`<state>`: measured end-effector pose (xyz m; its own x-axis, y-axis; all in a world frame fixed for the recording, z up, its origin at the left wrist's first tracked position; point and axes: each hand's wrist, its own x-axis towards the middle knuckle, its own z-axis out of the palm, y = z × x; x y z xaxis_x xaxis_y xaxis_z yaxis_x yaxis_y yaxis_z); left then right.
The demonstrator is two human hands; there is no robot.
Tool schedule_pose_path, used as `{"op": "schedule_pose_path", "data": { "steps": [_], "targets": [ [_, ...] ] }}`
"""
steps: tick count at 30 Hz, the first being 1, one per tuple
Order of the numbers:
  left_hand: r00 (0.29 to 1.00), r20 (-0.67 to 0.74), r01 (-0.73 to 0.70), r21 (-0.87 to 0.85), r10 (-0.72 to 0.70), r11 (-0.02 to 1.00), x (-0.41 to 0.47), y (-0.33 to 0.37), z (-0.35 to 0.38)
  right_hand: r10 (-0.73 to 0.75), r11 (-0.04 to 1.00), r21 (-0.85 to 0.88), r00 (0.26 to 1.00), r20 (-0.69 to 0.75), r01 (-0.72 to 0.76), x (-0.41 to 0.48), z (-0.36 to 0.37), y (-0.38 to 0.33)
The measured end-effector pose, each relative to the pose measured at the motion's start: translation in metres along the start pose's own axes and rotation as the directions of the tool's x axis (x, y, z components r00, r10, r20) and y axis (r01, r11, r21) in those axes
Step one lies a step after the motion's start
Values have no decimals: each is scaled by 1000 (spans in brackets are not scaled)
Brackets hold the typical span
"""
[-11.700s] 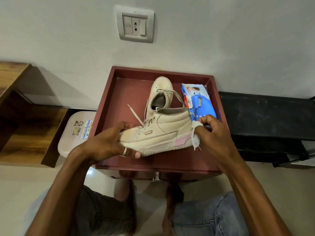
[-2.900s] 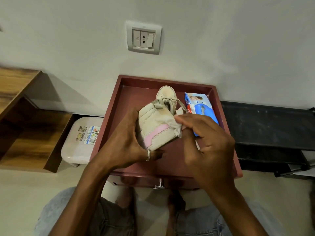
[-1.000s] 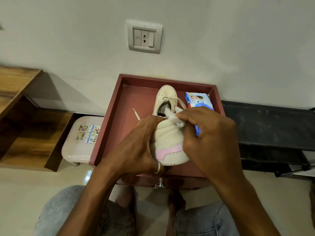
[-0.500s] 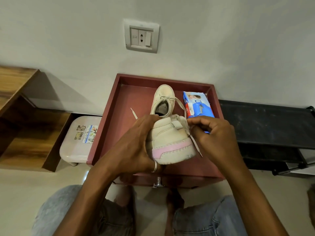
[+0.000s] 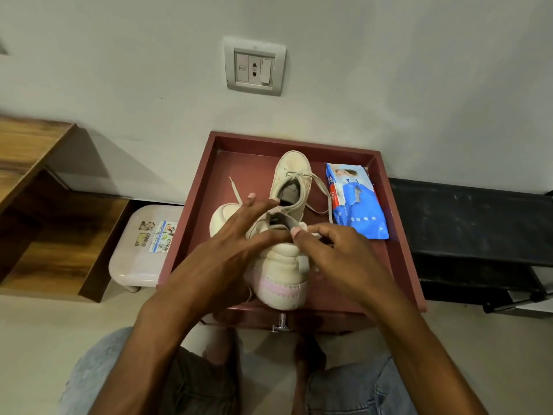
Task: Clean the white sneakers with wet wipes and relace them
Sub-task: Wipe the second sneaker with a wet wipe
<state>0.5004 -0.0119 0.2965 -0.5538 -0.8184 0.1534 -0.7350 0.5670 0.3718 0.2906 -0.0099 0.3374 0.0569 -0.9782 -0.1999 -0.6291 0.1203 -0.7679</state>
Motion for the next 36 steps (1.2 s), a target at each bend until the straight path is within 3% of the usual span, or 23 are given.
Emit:
{"op": "schedule_pose_path", "data": {
  "steps": [5, 9, 12, 16, 18, 21, 28, 36],
  "targets": [
    [1000, 23, 7, 147, -10, 989, -9, -8, 3, 146, 973, 163, 981, 126, -165, 14, 18, 10],
    [996, 12, 91, 144, -93, 985, -15, -11, 8, 15, 994, -112, 1000, -6, -16, 19, 27, 12],
    [979, -21, 203, 0, -203, 979, -22, -17, 13, -23, 990, -141, 996, -86, 10, 17, 36, 10],
    [897, -189, 405, -15, -401, 914, -31, -24, 8, -83, 988, -144, 985, -151, 62, 15, 53, 6],
    [805, -279, 501, -153, -524, 852, -29, -19, 5, -152, 976, -186, 968, -198, 115, 13, 61, 3],
    [729, -196, 593, -295, -655, 749, -18, 1, 2, -249, 948, -261, 938, -240, 185, 11, 72, -7],
    [660, -80, 713, -243, -747, 657, -14, -9, 15, -220, 931, -317, 971, -95, 180, 13, 93, -10],
    [673, -46, 724, -164, -738, 670, -16, -18, 23, -248, 931, -282, 969, -19, 233, 15, 89, 1]
  ]
}}
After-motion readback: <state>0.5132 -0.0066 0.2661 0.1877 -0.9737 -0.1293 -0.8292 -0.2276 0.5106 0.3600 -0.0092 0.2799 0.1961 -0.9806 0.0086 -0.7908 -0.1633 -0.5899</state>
